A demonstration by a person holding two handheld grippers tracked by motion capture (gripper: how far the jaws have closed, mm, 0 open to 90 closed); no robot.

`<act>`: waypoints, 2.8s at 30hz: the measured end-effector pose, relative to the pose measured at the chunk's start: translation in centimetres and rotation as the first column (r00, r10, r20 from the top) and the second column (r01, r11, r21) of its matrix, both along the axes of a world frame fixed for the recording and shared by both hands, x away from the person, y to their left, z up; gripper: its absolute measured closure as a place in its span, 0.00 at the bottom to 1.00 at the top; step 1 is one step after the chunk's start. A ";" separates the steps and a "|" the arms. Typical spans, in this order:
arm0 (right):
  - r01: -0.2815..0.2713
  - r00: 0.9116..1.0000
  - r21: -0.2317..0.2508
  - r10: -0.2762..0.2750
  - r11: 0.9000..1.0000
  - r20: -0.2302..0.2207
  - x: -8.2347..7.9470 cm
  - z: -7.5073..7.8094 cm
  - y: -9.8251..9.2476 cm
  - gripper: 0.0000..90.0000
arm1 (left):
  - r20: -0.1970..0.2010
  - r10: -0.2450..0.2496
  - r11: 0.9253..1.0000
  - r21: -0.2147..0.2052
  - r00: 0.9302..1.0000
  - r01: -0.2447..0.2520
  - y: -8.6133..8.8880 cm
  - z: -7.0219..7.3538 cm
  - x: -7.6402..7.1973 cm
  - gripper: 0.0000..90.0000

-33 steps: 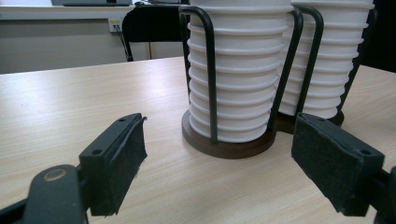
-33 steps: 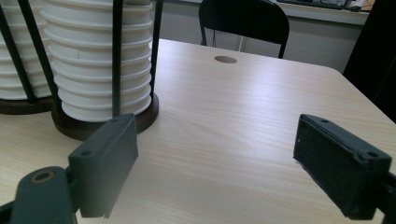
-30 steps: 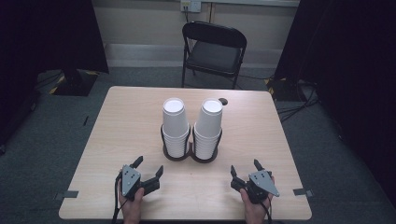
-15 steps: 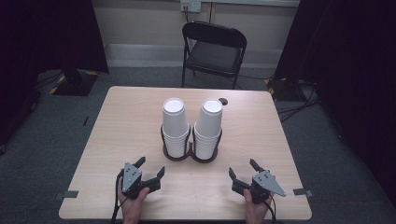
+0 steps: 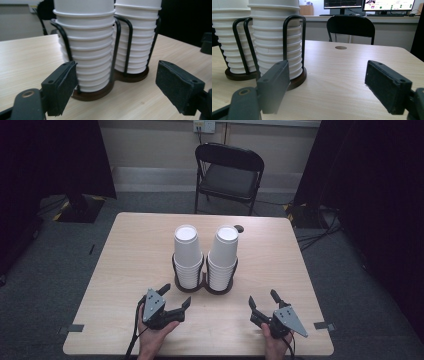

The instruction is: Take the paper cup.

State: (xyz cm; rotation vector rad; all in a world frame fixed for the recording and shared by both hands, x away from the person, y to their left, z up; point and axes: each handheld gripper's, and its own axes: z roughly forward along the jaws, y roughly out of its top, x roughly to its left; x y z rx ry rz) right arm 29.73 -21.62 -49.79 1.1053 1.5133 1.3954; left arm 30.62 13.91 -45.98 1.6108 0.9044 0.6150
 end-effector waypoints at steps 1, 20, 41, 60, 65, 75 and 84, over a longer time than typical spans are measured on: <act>-0.001 1.000 0.000 0.001 1.000 -0.003 0.0 0.0 0.0 0.22 | 0.001 -0.007 1.000 -0.001 1.000 0.007 -0.2 0.1 0.1 0.20; 0.000 1.000 0.000 0.000 1.000 -0.021 0.1 0.1 -0.1 0.14 | 0.038 -0.095 0.995 0.037 0.995 0.094 -2.6 3.1 0.7 0.24; -0.008 0.999 0.005 0.008 1.000 -0.035 0.3 0.1 -0.1 0.15 | 0.121 -0.152 0.987 0.070 0.981 0.144 -5.4 6.9 1.7 0.25; -0.024 0.998 -0.012 0.024 1.000 -0.050 0.4 0.1 0.0 0.17 | 0.132 -0.160 0.987 0.046 0.978 0.156 -7.4 10.0 4.1 0.26; -0.022 0.998 -0.016 0.021 1.000 -0.055 0.5 0.1 0.0 0.17 | 0.123 -0.153 0.988 0.045 0.981 0.148 -7.8 10.7 5.0 0.24; -0.026 0.998 -0.020 0.025 0.999 -0.059 0.6 0.2 0.0 0.17 | 0.105 -0.166 0.985 0.061 0.981 0.160 -8.9 11.7 6.3 0.17; -0.029 0.998 -0.018 0.028 0.999 -0.057 0.5 0.2 0.1 0.17 | 0.119 -0.151 0.987 0.079 0.981 0.142 -9.5 12.7 7.1 0.17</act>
